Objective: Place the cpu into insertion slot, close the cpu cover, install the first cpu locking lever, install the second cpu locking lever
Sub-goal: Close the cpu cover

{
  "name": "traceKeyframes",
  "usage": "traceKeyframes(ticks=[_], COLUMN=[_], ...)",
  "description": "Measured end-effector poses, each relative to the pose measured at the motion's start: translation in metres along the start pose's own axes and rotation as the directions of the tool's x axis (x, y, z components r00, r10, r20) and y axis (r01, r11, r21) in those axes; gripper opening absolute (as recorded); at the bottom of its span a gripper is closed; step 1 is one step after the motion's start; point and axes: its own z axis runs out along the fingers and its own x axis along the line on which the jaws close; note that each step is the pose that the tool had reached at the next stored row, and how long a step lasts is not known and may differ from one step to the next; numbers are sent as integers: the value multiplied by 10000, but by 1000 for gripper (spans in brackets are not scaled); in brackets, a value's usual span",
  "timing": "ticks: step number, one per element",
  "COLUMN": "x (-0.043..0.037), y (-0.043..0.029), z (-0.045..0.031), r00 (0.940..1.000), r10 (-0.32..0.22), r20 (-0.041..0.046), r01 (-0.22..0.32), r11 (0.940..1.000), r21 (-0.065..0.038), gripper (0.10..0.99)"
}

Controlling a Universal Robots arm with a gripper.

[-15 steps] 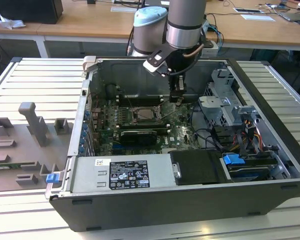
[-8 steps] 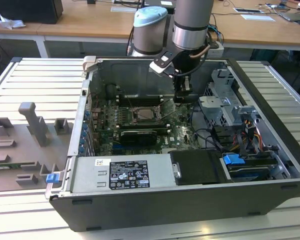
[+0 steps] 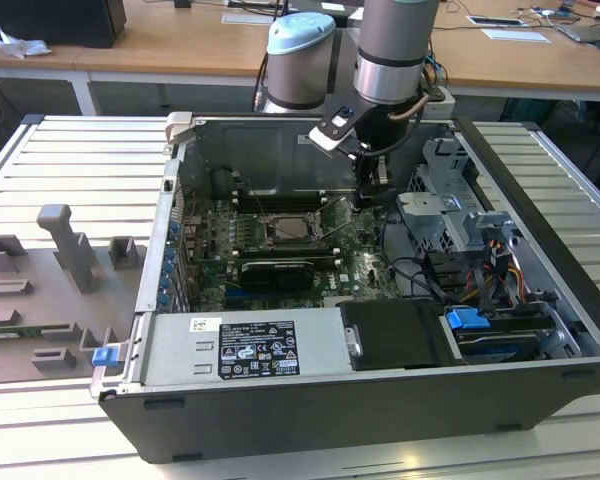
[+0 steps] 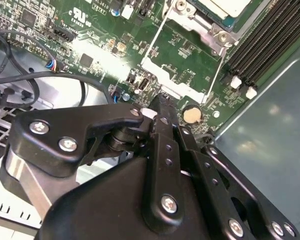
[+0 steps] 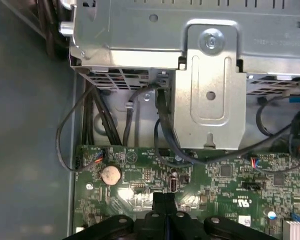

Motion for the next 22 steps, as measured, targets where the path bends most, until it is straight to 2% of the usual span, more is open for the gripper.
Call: traceKeyframes(ticks=[3,5,6,8,9,13,16,22], x=[0,0,0,1,1,2,5,8], y=[14,14,14,14,12,-40,-137,-197], z=[40,47,47,48,46,43,40,39], r00=[10000,10000,10000,10000,10000,10000,10000,10000], r10=[0,-1,-1,-5,-7,-31,-56,-67], r20=[1,-2,-3,-15,-17,-18,-18,-19], r01=[0,1,1,6,8,31,57,68], r11=[10000,9999,9999,9990,9989,9988,9987,9987], r21=[9,100,156,437,479,498,498,497], gripper=[106,106,106,106,106,106,106,106])
